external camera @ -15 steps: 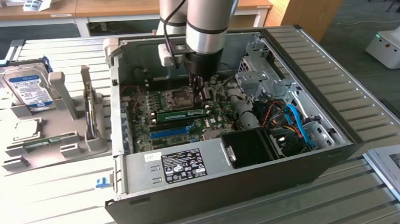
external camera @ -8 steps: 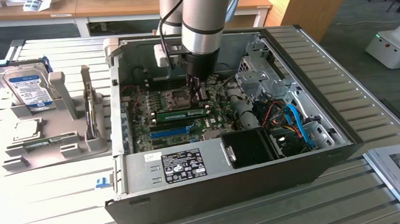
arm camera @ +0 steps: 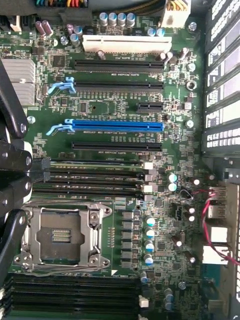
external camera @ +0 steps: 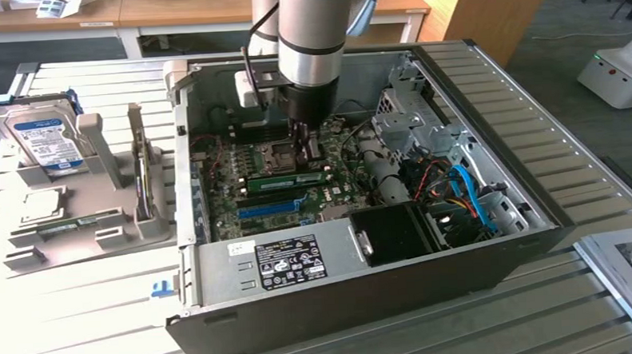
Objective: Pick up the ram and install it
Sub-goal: 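Press down the ram until it locks into place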
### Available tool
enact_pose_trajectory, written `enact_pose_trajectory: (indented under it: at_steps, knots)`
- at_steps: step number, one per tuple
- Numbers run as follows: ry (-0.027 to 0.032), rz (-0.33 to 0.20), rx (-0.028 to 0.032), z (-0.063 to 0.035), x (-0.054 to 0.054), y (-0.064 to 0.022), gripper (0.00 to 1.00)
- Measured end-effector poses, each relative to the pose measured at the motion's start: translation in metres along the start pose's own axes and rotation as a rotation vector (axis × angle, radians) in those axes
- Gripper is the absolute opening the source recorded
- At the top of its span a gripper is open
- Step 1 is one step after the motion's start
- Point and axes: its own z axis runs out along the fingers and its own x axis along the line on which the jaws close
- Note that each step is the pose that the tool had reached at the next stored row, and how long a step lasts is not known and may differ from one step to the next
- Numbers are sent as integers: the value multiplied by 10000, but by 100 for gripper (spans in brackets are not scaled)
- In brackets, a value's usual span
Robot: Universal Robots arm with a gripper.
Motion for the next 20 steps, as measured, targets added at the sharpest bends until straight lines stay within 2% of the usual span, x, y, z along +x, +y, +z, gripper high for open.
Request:
enact_pose_trajectory:
  at_steps: [20]
  knots:
    - [0,-4,183,-1,-1,237,10]
